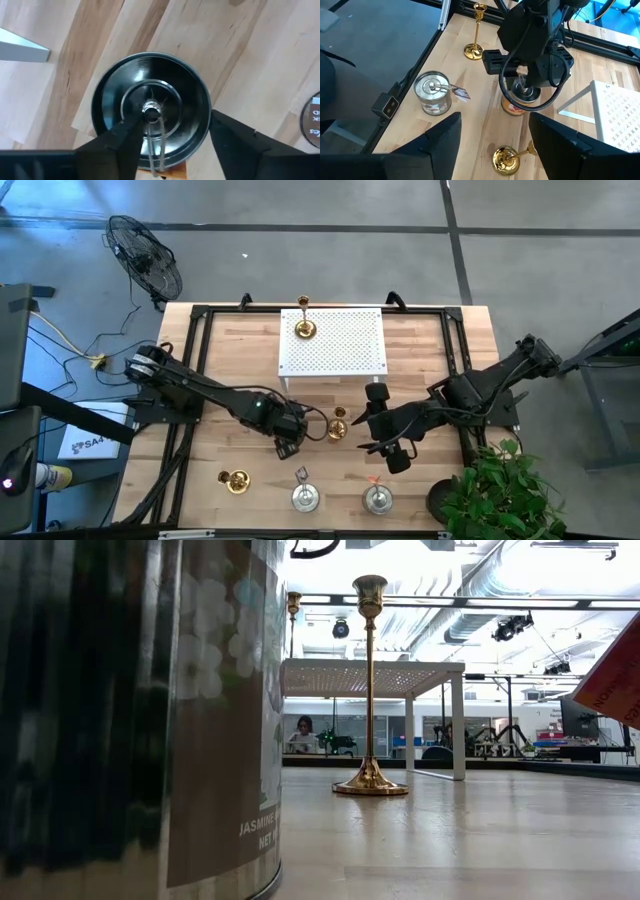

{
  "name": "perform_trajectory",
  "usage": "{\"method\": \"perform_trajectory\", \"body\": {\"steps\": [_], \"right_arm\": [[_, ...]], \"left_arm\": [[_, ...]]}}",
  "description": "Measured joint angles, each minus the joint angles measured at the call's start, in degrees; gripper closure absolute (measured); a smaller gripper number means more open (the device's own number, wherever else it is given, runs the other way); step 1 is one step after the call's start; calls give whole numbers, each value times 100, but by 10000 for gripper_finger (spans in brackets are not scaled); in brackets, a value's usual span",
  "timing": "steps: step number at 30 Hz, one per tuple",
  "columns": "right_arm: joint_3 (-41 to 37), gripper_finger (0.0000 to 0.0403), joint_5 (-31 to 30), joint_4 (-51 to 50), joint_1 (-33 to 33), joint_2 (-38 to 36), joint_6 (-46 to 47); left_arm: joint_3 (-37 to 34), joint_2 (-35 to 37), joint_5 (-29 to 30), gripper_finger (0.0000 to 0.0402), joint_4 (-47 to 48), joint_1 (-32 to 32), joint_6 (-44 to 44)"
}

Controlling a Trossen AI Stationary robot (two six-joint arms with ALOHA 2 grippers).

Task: Pick & Place candle stick holders
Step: Put the top left silver scented candle on the shelf

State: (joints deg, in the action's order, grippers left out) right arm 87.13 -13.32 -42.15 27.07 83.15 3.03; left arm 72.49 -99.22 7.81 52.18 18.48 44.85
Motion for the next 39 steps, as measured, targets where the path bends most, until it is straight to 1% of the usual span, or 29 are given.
{"method": "perform_trajectory", "body": {"steps": [10, 13, 18, 19, 22, 26, 37, 39], "right_arm": [[0, 174, 0, 0, 0, 0, 0], [0, 174, 0, 0, 0, 0, 0], [0, 174, 0, 0, 0, 0, 0], [0, 174, 0, 0, 0, 0, 0], [0, 174, 0, 0, 0, 0, 0], [0, 174, 0, 0, 0, 0, 0], [0, 174, 0, 0, 0, 0, 0], [0, 174, 0, 2, 0, 0, 0]], "left_arm": [[0, 2, -207, 274, 4, 4, -3], [2, 2, -275, 310, -9, 2, -3], [4, 2, -431, 385, -33, 2, -50], [4, 2, -456, 392, -25, 2, -77], [4, 2, -470, 389, -15, 1, -88], [4, 2, -427, 397, -15, 2, -108], [5, 20, -321, 400, -14, 7, -110], [101, 16, -307, 400, 88, 38, -109]]}}
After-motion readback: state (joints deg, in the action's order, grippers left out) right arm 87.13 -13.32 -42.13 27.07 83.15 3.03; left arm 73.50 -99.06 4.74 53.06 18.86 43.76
